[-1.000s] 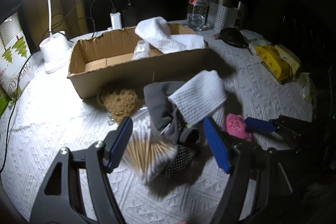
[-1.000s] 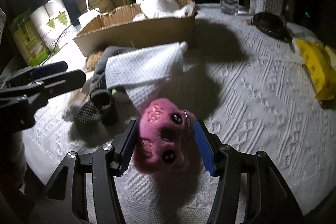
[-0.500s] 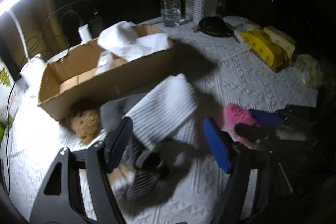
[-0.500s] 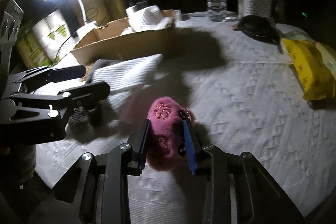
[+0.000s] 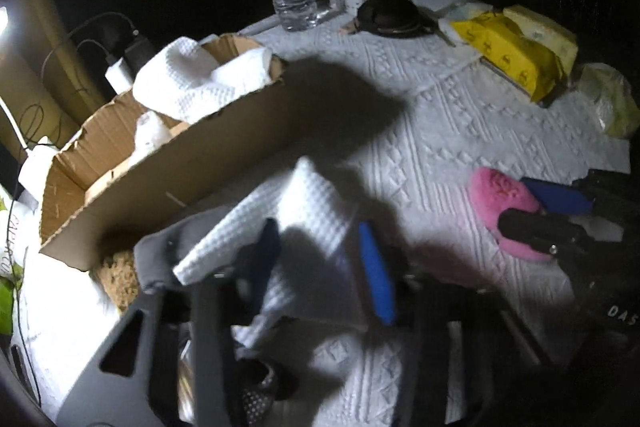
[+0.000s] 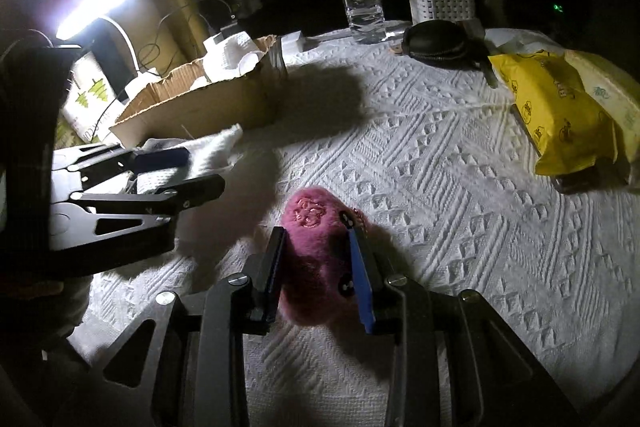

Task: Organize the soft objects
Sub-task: 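Grasp the white paper tissue with the left tool, then carry the tissue over the box with the left tool while the right tool carries the plush toy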

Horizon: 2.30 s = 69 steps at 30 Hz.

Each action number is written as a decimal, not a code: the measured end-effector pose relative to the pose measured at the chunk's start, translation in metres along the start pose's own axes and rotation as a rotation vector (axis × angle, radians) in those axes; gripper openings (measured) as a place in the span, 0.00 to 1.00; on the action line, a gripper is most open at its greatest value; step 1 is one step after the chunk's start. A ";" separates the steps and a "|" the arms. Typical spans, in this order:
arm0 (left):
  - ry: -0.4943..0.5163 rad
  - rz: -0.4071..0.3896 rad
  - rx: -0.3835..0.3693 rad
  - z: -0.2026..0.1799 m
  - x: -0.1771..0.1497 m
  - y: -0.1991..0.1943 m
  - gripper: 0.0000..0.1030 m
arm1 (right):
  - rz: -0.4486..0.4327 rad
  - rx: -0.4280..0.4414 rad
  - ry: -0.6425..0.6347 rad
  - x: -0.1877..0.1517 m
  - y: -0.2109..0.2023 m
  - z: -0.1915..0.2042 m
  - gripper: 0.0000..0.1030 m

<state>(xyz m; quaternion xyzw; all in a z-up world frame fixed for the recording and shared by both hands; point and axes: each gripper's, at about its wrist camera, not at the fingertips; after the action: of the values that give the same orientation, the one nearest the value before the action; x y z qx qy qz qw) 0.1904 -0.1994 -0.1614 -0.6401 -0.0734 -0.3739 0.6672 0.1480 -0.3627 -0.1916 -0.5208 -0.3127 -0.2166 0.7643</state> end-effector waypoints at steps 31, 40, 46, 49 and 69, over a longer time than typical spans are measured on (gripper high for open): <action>0.081 -0.012 0.004 -0.007 -0.007 0.004 0.62 | -0.006 -0.023 0.003 -0.001 0.001 0.007 0.32; 0.047 -0.032 -0.024 0.004 -0.010 -0.006 0.03 | -0.009 -0.022 0.010 -0.001 0.000 0.005 0.32; 0.003 -0.091 -0.068 0.015 -0.007 -0.031 0.03 | -0.012 -0.024 0.006 0.000 -0.001 0.009 0.32; -0.018 -0.121 -0.083 0.022 -0.005 -0.046 0.03 | -0.015 -0.026 -0.001 0.001 -0.003 0.014 0.32; -0.119 -0.287 -0.035 0.100 -0.003 -0.119 0.03 | -0.100 -0.018 -0.110 0.041 -0.021 0.069 0.32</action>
<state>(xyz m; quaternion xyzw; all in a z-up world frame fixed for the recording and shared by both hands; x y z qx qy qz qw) 0.1563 -0.0956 -0.0509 -0.6556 -0.1969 -0.4281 0.5901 0.1457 -0.3067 -0.1311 -0.5225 -0.3778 -0.2282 0.7295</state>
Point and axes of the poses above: each gripper's, at about its wrist camera, not at the fingertips, and y roughly the way its jaws point, z to its left, x to its top, and after that the axes turned 8 degrees about y, right-handed
